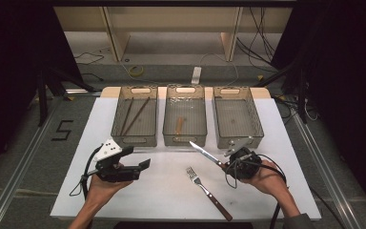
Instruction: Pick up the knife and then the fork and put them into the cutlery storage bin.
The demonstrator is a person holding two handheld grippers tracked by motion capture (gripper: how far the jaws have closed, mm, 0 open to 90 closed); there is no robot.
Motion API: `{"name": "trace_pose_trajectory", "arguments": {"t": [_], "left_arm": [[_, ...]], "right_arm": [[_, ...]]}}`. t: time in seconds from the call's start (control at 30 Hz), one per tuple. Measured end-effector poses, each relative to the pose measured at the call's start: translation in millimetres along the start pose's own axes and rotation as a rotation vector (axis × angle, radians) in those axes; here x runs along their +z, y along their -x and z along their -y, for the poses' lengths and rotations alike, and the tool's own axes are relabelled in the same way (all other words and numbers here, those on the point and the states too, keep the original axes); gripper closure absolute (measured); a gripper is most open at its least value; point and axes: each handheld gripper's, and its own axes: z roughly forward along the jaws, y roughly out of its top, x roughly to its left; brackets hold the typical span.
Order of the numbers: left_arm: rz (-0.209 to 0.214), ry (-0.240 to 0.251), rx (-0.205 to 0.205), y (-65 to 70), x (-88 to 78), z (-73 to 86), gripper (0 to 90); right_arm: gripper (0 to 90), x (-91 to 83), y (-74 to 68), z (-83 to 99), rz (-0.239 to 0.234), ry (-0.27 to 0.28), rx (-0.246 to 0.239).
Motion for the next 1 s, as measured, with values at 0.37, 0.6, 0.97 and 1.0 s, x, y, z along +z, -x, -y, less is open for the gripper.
{"name": "trace_pose_trajectory", "arguments": {"t": [0.37,0.6,0.97,1.0], "left_arm": [[0.001,0.011,-0.008,-1.0,-1.0,-0.3,18.6],[0.002,0.011,-0.010,-1.2,-1.2,-0.2,18.6],[0.001,0.016,-0.011,-1.1,-1.5,-0.3,18.5],[0.001,0.016,-0.012,-1.3,-1.5,-0.3,18.5]], "right_arm": [[77.0,-13.1,18.8,-8.2,0.037,0.047,0.033],[77.0,-16.3,33.9,-18.1,0.056,0.067,0.067],[77.0,-24.2,68.5,-37.8,0.101,0.098,0.136],[77.0,-23.8,71.9,-39.4,0.107,0.100,0.149]]}}
